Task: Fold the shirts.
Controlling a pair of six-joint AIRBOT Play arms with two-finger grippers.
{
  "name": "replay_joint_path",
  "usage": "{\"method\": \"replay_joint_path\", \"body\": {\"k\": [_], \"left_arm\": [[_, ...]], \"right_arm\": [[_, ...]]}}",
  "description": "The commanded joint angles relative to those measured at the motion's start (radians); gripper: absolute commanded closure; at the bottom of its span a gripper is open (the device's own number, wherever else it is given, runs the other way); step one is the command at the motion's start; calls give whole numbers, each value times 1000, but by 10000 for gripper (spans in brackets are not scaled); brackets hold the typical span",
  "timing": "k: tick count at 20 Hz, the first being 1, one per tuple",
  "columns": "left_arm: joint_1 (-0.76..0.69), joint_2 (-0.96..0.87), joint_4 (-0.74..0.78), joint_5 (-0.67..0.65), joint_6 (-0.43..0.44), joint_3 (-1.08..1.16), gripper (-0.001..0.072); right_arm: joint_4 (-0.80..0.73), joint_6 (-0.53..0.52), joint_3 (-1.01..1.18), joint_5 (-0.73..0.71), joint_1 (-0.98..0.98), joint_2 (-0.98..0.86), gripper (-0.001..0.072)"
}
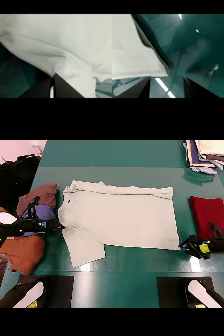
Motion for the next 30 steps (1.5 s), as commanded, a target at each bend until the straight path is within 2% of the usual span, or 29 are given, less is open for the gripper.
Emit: {"method": "replay_joint_path", "body": {"k": [1, 3, 4, 5, 6, 8, 11, 14, 19, 23, 26, 30], "left_arm": [[0, 1, -2, -1, 2, 8, 680], [0, 1, -3, 1, 2, 8, 681], [0, 1, -3, 0, 2, 8, 681], [0, 1, -3, -5, 3, 9, 681], [0, 1, -2, -8, 3, 14, 681], [0, 1, 9, -42, 2, 75, 681], [0, 1, 9, -122, -1, 289, 681], [0, 1, 9, -217, -25, 608, 681], [0, 1, 5, -316, -76, 1223, 681], [0, 8, -1, -315, -134, 1599, 681], [0, 84, -3, -230, -151, 1625, 681], [0, 114, -33, -150, -148, 1642, 681]], "right_arm": [[89, -21, -31, -66, 5, -65, 304], [89, -21, -5, -61, 52, -95, 414], [87, -29, 8, -61, 91, -108, 494], [87, -55, 23, -62, 130, -116, 659], [83, -69, 43, -64, 170, -119, 696], [71, -69, 113, -63, 236, -96, 696], [71, -65, 291, -63, 287, 13, 697], [70, -65, 560, -72, 291, 138, 697], [64, -65, 1006, -174, 291, 267, 696], [-29, -63, 1252, -158, 290, 291, 697], [-78, -51, 1371, -99, 251, 283, 697], [-82, -35, 1590, 56, 105, 179, 697]]}}
